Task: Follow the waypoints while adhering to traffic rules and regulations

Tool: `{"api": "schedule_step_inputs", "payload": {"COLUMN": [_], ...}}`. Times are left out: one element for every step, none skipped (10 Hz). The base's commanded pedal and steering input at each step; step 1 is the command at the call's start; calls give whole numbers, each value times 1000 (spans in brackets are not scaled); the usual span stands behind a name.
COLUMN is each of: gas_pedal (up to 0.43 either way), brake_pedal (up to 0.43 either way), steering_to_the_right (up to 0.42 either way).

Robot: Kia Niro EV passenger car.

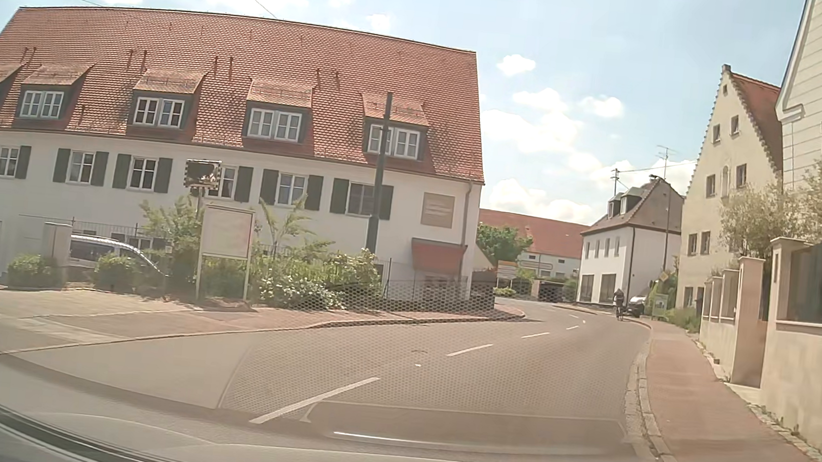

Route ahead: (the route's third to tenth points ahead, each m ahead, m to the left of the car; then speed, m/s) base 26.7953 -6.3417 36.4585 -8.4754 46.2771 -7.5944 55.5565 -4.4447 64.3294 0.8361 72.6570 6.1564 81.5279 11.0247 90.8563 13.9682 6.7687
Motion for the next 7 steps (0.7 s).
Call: {"api": "schedule_step_inputs", "payload": {"gas_pedal": [138,138,138,138,138,138,138], "brake_pedal": [0,0,0,0,0,0,0], "steering_to_the_right": [118,124,128,135,142,146,148]}}
